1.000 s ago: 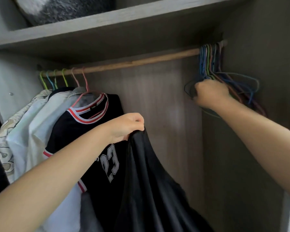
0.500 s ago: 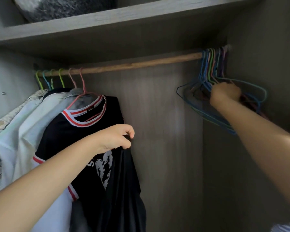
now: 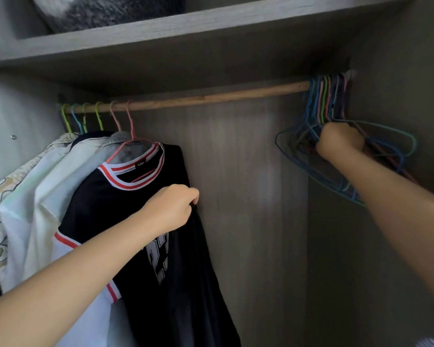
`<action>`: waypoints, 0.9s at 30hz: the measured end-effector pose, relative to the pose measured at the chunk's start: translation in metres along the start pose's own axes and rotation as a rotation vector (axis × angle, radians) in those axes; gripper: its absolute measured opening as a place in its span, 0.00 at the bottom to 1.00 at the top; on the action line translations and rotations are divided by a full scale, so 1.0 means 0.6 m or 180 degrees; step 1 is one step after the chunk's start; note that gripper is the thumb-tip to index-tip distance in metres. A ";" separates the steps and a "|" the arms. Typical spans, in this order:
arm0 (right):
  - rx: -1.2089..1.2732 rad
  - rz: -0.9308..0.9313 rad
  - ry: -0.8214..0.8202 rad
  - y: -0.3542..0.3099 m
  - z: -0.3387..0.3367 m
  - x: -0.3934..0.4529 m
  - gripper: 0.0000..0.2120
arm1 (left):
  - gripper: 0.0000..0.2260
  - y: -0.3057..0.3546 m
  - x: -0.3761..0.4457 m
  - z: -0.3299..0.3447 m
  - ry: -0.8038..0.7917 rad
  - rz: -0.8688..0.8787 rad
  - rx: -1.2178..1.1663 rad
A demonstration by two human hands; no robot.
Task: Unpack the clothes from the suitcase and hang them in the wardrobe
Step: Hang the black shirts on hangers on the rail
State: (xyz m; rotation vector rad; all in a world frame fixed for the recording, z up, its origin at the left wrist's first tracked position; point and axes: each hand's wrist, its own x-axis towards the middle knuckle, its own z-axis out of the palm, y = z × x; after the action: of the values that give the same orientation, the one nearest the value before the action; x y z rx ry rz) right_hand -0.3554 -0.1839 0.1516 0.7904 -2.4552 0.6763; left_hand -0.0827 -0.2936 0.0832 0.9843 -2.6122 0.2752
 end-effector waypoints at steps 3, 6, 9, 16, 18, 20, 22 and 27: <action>0.0170 -0.0021 0.0102 -0.005 -0.008 0.000 0.16 | 0.11 -0.003 -0.001 0.003 0.0078 -0.0034 -0.0140; 0.0156 0.0043 0.0131 -0.004 -0.012 0.002 0.16 | 0.10 -0.007 -0.007 0.008 0.0209 -0.0098 -0.0185; -0.0160 -0.0034 0.0123 0.001 -0.006 0.001 0.16 | 0.10 -0.010 -0.013 0.013 0.0247 -0.0086 -0.0151; -0.0736 -0.0126 -0.0225 0.006 -0.011 -0.008 0.16 | 0.10 -0.013 -0.022 0.024 0.0074 -0.0054 -0.0388; -0.0725 -0.0092 -0.0199 0.001 -0.017 -0.007 0.16 | 0.10 -0.014 -0.023 0.027 0.0114 -0.0028 -0.0394; -0.0642 -0.0191 0.0055 -0.005 -0.020 -0.005 0.15 | 0.10 -0.015 -0.023 0.029 0.0149 0.0010 -0.0427; -0.0618 -0.0493 0.0349 -0.010 -0.015 -0.002 0.14 | 0.10 -0.015 -0.024 0.030 0.0154 0.0039 -0.0484; -0.1274 -0.0442 0.0028 -0.015 0.004 -0.011 0.15 | 0.09 -0.021 -0.026 0.032 0.0201 -0.0020 -0.0927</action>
State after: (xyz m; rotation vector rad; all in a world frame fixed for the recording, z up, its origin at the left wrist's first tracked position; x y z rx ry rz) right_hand -0.3454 -0.1893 0.1486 0.7811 -2.3872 0.1278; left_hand -0.0681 -0.2990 0.0606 0.8673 -2.4992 -0.0740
